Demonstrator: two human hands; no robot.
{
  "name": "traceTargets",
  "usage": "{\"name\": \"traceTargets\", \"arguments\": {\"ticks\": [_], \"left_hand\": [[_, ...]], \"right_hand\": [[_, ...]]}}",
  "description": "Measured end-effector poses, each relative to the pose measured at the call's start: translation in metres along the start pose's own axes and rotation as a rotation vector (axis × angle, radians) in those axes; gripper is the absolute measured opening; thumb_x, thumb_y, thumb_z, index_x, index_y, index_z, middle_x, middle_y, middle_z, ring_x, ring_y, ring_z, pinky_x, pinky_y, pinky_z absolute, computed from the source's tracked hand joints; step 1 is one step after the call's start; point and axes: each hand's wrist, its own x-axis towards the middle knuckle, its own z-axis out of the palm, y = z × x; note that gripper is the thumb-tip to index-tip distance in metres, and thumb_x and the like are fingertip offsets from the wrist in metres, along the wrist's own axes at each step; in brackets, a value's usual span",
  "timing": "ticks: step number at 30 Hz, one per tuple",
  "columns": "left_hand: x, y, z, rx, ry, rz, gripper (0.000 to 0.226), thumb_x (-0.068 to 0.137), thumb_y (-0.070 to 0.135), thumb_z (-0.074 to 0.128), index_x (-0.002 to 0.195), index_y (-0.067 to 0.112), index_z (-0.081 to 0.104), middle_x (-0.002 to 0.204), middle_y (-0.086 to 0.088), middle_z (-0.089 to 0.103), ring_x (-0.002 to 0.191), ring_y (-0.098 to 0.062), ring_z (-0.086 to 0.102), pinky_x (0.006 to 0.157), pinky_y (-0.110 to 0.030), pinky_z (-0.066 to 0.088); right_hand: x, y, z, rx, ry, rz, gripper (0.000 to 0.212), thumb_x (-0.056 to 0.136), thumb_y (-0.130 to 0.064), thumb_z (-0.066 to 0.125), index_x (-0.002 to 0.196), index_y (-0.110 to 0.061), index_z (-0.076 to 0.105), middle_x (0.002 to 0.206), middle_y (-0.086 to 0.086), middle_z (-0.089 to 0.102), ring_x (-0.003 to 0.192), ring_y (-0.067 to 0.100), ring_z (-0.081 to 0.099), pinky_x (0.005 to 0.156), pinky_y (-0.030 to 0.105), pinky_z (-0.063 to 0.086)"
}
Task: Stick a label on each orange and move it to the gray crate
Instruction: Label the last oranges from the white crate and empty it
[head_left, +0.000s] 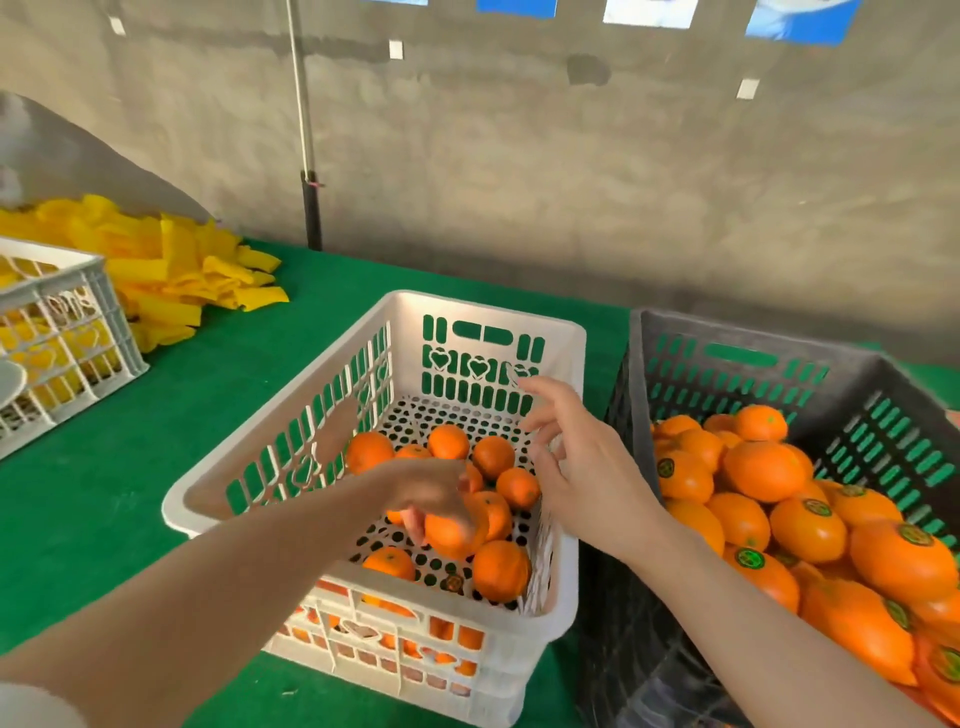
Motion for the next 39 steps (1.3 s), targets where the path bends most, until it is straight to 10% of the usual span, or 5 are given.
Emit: {"name": "traceTargets", "arguments": {"ticks": [6,16,22,32,39], "left_hand": [[-0.043,-0.012,-0.014,-0.744,0.090,0.420,0.070,0.069,-0.016,0.070,0.117,0.030,0.052,0.128,-0.010,0.041,0.098,-0.035,0.065,0.077,-0.036,0.057],[-0.097,0.030,0.043,-0.875,0.384,0.816,0.073,0.059,-0.006,0.080,0.111,0.036,0.050,0.117,-0.013,0.059,0.096,-0.034,0.067,0.072,-0.041,0.058],[-0.111,0.057,0.056,-1.247,-0.024,0.814,0.063,0.065,0.005,0.074,0.119,0.030,0.054,0.129,-0.018,0.051,0.107,-0.039,0.062,0.077,-0.043,0.056],[-0.125,0.086,0.085,-1.320,0.056,0.787,0.045,0.067,0.012,0.061,0.110,0.025,0.061,0.117,-0.016,0.059,0.093,-0.030,0.065,0.075,-0.043,0.056],[-0.136,0.099,0.101,-1.234,0.027,0.769,0.064,0.063,0.014,0.058,0.126,0.008,0.048,0.113,-0.021,0.057,0.090,-0.029,0.062,0.074,-0.041,0.054]], "right_hand": [[0.000,-0.004,-0.013,0.218,0.201,0.161,0.042,0.089,-0.006,0.058,0.119,-0.029,0.038,0.106,-0.007,0.059,0.094,-0.001,0.057,0.077,0.011,0.046],[-0.027,-0.039,-0.029,0.552,0.061,0.199,0.083,0.071,-0.034,0.082,0.121,-0.060,0.021,0.120,-0.013,0.056,0.108,0.003,0.057,0.076,0.018,0.053],[-0.055,-0.040,-0.048,0.426,0.211,0.121,0.084,0.074,-0.015,0.079,0.125,-0.054,0.024,0.121,-0.008,0.056,0.108,0.006,0.057,0.091,0.037,0.053],[-0.103,-0.051,-0.083,0.752,0.205,0.137,0.007,0.080,-0.014,0.069,0.083,-0.014,0.063,0.116,-0.005,0.062,0.106,0.002,0.060,0.080,0.017,0.051],[-0.119,-0.056,-0.091,0.546,0.232,0.124,0.015,0.086,-0.005,0.065,0.076,-0.015,0.064,0.114,-0.002,0.055,0.102,-0.006,0.052,0.077,0.008,0.045]]}}
